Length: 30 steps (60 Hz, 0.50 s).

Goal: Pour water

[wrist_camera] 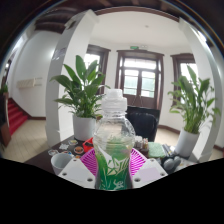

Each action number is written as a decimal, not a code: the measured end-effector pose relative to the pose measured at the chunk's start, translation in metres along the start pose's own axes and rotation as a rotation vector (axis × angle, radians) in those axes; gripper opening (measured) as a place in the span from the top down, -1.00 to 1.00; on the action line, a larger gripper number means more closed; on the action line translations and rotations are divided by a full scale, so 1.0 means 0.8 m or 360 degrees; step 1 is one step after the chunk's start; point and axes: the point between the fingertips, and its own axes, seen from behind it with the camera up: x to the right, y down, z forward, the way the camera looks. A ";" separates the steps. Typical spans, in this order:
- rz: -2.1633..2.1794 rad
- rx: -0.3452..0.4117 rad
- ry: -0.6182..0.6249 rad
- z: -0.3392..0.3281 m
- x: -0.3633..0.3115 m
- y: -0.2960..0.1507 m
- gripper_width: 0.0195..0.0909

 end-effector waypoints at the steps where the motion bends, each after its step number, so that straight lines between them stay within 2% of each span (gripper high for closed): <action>1: 0.0033 0.0015 -0.0016 0.003 0.015 0.008 0.53; 9: 0.0111 0.0047 -0.0017 0.011 0.016 0.041 0.54; 18: 0.0094 -0.0002 -0.0034 0.020 0.012 0.092 0.52; 19: 0.0092 0.0065 -0.0029 0.019 0.014 0.082 0.51; 30: 0.0133 0.0100 0.0009 0.015 0.019 0.086 0.52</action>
